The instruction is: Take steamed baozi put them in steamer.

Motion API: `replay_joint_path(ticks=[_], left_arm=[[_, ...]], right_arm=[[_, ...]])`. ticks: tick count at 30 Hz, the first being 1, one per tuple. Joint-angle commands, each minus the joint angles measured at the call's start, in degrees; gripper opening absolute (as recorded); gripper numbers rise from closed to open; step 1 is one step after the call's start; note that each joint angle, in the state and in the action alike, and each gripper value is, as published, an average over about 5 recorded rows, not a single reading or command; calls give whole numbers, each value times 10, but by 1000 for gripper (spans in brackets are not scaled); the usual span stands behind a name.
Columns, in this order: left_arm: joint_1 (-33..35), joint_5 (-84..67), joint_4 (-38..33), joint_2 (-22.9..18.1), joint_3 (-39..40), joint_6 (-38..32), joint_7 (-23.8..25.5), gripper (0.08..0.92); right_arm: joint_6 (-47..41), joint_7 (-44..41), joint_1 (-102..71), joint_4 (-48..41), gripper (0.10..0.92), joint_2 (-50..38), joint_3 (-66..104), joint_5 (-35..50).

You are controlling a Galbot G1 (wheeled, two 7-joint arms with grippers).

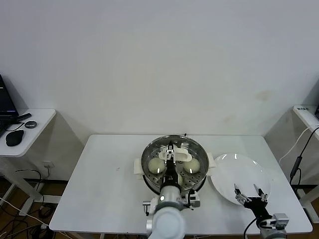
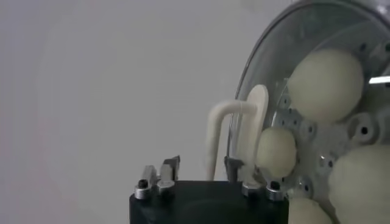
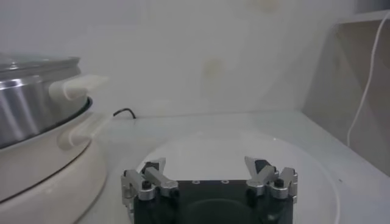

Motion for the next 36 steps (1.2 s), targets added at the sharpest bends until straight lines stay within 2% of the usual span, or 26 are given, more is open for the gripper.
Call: replay_joint_path(ticks=[1, 5, 9, 13, 17, 22, 27, 31, 36], left_arm=[[65, -28, -146, 31, -18, 0, 14, 722], [112, -119, -219, 61, -84, -35, -35, 806], [179, -211, -288, 97, -161, -70, -66, 821], [240, -340, -338, 96, -233, -89, -121, 823], [282, -544, -313, 70, -349, -186, -206, 823], [330, -735, -224, 53, -467, -318, -226, 823], [389, -806, -193, 46, -465, -351, -241, 823], [434, -814, -198, 40, -426, -340, -240, 823], [454, -814, -189, 31, -403, -320, -244, 823]], right_arm=[[-5, 0, -2, 6, 823, -1, 1, 0], [-1, -4, -9, 13, 823, -5, 1, 4], [21, -9, -16, 14, 823, -12, -1, 12], [35, -33, -23, 23, 823, -9, 5, -6], [17, -21, -30, 50, 823, -4, -5, -11], [16, -10, -45, 65, 823, -3, -20, -11], [21, -12, -65, 75, 823, -9, -29, -17], [24, -10, -70, 79, 823, -9, -29, -20], [29, -10, -72, 80, 823, 5, -29, -50]])
